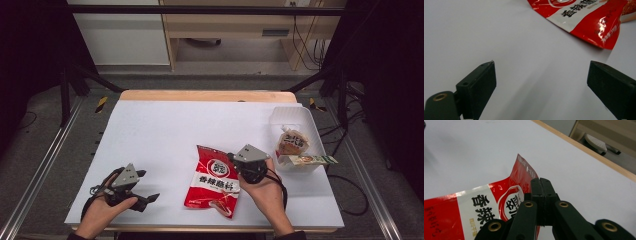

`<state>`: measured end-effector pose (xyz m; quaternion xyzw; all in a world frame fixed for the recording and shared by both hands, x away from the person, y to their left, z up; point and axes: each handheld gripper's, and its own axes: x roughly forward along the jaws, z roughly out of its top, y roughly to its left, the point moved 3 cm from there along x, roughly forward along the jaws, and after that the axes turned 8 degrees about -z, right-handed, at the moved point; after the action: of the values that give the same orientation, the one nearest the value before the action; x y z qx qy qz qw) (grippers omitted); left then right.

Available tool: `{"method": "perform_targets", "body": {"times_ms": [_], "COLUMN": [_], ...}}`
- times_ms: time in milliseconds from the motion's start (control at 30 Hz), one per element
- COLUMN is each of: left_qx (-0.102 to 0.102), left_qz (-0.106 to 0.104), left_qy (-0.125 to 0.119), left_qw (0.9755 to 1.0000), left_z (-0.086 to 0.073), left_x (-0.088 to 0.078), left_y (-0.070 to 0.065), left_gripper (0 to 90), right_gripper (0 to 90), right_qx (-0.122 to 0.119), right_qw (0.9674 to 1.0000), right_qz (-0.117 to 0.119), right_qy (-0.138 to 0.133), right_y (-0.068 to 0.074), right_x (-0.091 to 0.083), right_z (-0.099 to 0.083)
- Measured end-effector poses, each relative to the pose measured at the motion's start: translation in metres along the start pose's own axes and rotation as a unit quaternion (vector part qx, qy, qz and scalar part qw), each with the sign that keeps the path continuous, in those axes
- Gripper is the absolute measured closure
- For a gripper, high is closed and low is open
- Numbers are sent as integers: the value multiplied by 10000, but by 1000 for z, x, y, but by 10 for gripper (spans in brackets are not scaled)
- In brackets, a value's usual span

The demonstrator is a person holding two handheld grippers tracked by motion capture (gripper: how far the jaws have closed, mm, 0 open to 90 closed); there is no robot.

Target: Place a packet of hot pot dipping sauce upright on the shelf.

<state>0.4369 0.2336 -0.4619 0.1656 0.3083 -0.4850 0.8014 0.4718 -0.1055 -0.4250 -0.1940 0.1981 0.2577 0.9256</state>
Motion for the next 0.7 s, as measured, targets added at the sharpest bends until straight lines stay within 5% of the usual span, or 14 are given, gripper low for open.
{"method": "perform_targets", "body": {"times_ms": [400, 700], "left_qx": [328, 109], "left_qz": [-67, -65], "left_qy": [31, -147], "left_qw": [9994, 9998], "left_z": [53, 75], "left_x": [25, 40], "left_y": [-2, 18], "left_gripper": [89, 119], "right_gripper": [900, 900], "right_qx": [-284, -387], "right_qw": [9993, 9985], "right_qz": [160, 253], "right_qy": [-176, -287], "right_y": [10, 11], "right_x": [4, 3], "right_z": [29, 42]}}
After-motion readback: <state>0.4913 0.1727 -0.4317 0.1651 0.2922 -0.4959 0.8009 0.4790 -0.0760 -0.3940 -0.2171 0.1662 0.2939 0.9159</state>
